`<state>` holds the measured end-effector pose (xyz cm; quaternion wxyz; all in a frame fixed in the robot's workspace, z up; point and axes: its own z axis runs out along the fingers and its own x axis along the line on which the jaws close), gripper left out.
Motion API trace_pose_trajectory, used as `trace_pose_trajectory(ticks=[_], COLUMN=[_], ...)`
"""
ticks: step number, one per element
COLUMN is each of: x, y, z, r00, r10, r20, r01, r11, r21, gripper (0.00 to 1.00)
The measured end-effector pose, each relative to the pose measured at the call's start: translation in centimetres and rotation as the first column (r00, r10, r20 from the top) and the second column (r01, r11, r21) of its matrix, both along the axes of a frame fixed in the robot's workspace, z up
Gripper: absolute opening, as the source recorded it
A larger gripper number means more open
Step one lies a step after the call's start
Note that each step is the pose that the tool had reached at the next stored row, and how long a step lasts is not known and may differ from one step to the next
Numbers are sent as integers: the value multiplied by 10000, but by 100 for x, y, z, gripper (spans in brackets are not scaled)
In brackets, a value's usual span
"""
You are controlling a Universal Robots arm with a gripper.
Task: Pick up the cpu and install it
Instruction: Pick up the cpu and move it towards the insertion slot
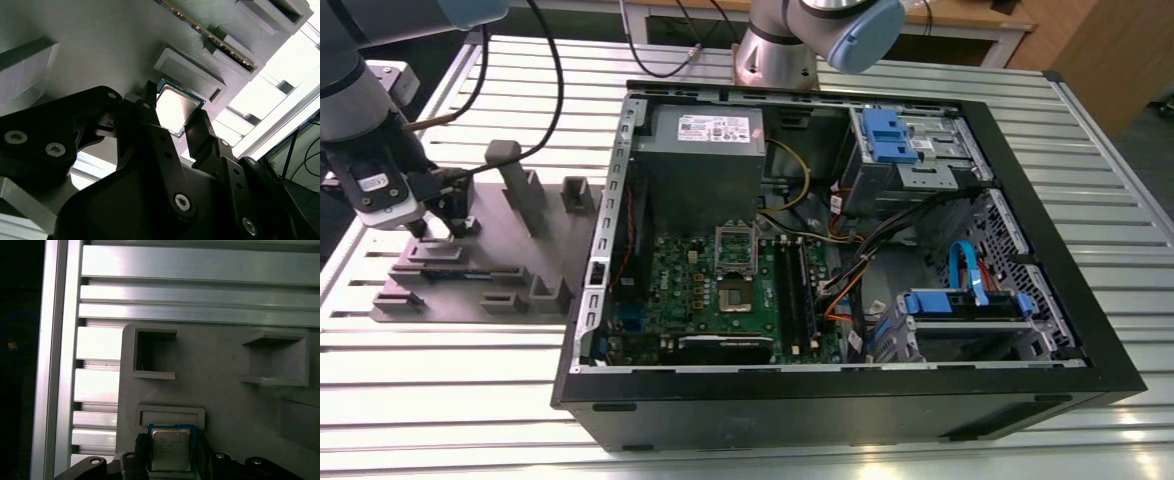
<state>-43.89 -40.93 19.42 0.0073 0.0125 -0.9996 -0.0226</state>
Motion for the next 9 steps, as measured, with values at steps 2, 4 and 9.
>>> trace_pose_trajectory(ticks=[2, 4, 9], x=[0, 0, 0], y=[0, 0, 0], z=[5, 21, 38], r00=[10000, 10000, 10000], r10=[0, 1, 0], r20=[-2, 0, -1], r01=[0, -1, 0], r11=[10000, 10000, 10000], r21=[-1, -1, -4], gripper=[47, 47, 47])
